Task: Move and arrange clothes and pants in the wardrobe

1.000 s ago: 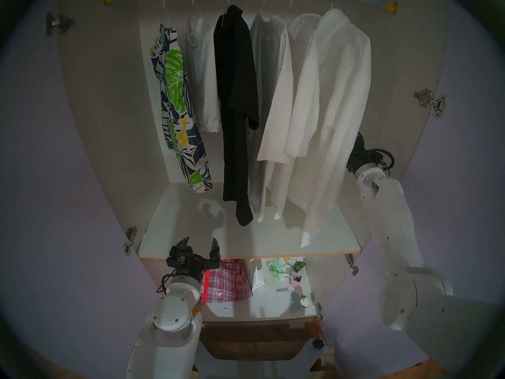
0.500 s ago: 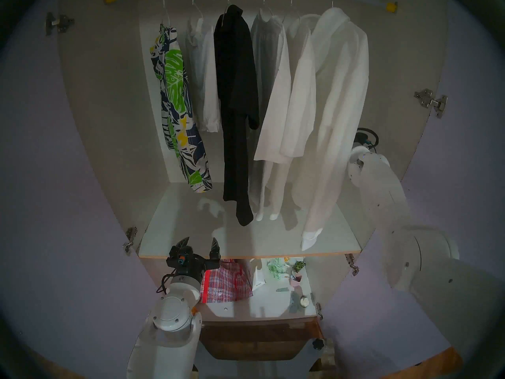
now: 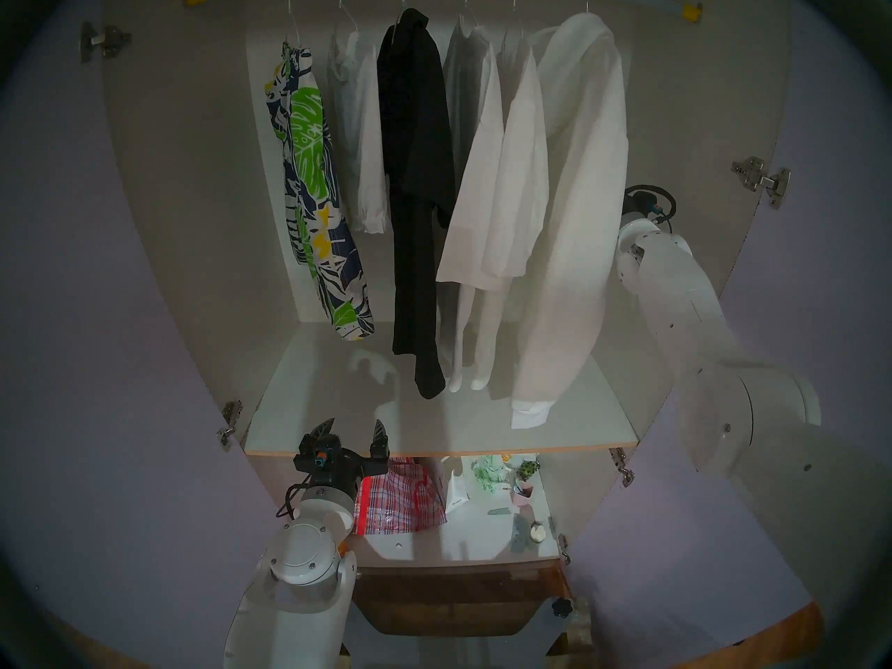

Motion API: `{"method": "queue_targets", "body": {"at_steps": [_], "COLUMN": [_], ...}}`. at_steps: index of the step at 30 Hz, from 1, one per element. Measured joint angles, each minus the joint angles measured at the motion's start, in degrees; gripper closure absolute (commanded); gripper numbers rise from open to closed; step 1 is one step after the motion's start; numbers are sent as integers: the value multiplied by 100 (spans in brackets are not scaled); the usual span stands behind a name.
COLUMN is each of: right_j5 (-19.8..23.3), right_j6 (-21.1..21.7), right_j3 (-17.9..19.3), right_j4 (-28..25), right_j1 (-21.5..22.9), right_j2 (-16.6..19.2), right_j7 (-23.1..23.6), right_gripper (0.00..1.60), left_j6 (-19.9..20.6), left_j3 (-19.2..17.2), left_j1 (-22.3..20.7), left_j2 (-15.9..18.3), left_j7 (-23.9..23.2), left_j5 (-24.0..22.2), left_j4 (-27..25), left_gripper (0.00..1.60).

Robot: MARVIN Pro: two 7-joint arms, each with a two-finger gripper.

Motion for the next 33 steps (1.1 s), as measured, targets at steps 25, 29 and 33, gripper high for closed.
{"method": "queue_targets", "body": {"at_steps": [25,29,33], "right_j5": [-405,-462,-496], "right_j6": [-80,-47,-30], "right_j3": [-580,-643,-682], "right_j4": [2463,2568,2547], "right_j1": [1900,1964,1965], "right_j2": [-469,-801,-984], "right_j7": [-199,-143,-117], "right_gripper": [0,0,0], "left_j6": [-1,-1,-1], "left_j3": [3,3,4], "left_j1": [-2,-4,-4], "left_j2": [2,2,2], "left_j7": [10,12,14], "left_j5": [-3,-3,-3], "left_j4": [9,13,15], "left_gripper": [0,0,0]}}
